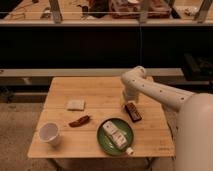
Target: Place the eraser on the white sponge
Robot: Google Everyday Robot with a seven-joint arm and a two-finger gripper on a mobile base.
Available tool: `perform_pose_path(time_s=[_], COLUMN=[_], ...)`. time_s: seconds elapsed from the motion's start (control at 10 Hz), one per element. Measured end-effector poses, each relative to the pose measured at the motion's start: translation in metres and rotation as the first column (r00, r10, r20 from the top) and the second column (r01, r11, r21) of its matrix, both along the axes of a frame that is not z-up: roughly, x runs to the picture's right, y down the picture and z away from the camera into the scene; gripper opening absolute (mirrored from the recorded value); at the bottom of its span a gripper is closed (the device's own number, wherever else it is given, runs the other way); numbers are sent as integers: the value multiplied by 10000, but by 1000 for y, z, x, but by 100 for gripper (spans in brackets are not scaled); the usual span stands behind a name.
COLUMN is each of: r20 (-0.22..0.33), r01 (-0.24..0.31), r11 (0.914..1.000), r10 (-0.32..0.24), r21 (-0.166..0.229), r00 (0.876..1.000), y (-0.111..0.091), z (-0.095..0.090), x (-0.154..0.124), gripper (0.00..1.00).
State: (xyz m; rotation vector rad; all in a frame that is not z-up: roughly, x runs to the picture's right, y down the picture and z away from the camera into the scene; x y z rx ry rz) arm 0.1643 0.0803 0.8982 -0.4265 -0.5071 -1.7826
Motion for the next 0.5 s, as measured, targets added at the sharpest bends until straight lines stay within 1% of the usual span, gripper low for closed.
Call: perform_pose_path(time_s=[0.2,0.3,0.5], r20=[-128,-133,108], r01=[-60,-142,-391], r11=[10000,9999,9990], r10=[61,142,394], r21=[77,36,-212], r00=[9999,9998,9992], y=[-1,0,8], z=[-8,-9,-2], x=[30,38,42], gripper=[62,62,62])
